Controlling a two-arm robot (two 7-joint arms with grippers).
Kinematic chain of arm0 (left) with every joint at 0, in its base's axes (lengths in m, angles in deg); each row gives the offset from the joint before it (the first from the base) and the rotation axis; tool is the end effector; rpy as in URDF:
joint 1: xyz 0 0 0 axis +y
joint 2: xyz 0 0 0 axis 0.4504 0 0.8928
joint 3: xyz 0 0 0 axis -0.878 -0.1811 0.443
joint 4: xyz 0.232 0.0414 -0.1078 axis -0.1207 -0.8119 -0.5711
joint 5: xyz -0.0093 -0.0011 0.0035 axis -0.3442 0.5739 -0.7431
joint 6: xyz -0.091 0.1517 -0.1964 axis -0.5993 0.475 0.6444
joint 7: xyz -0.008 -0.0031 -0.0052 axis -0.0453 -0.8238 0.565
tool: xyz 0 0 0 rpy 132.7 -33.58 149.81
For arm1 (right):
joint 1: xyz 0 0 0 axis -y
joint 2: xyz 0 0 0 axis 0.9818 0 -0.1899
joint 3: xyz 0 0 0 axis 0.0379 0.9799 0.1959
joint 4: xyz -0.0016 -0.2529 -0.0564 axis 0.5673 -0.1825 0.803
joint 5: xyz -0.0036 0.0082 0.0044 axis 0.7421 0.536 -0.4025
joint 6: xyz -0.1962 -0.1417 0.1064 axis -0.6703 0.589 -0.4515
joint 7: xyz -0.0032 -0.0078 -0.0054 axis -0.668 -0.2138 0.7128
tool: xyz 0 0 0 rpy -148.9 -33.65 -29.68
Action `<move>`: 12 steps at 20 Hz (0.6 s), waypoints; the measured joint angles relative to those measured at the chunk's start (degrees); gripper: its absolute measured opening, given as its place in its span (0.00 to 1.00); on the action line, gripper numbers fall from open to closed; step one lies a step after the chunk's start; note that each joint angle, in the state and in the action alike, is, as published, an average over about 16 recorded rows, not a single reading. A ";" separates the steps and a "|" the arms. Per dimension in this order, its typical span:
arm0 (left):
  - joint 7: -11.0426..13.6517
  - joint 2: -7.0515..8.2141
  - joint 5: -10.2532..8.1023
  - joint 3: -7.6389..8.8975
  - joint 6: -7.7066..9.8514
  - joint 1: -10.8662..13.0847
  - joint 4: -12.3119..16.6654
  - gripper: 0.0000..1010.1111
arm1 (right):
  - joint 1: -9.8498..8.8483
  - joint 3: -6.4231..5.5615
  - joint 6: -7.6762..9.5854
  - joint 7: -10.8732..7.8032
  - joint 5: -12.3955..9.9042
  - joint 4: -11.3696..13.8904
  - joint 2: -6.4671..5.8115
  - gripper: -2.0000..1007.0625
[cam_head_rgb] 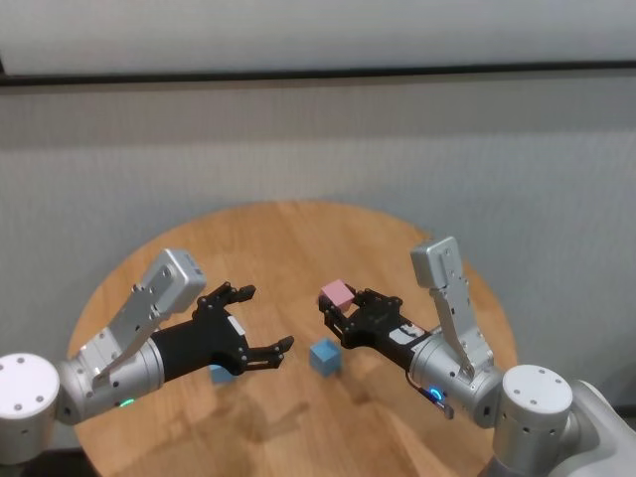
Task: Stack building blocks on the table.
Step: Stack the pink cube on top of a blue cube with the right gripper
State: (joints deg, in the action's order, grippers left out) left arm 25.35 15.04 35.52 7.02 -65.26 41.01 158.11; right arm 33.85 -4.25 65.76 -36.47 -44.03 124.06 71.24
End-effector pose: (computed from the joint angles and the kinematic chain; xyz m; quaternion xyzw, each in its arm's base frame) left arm 0.3600 0.0314 -0.2389 0.1391 -0.1084 0.3114 0.9338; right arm 0.3722 0.0329 -0.2798 -0.0653 0.0548 -0.4349 0.8964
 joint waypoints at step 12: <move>0.00 0.00 0.00 0.00 0.00 0.00 0.00 0.99 | 1.00 3.00 0.16 -1.83 -0.92 -1.97 -0.87 0.37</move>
State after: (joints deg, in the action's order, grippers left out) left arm 25.35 15.04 35.52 7.02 -65.26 41.01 158.11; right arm 34.85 -1.25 65.91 -38.30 -44.95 122.09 70.37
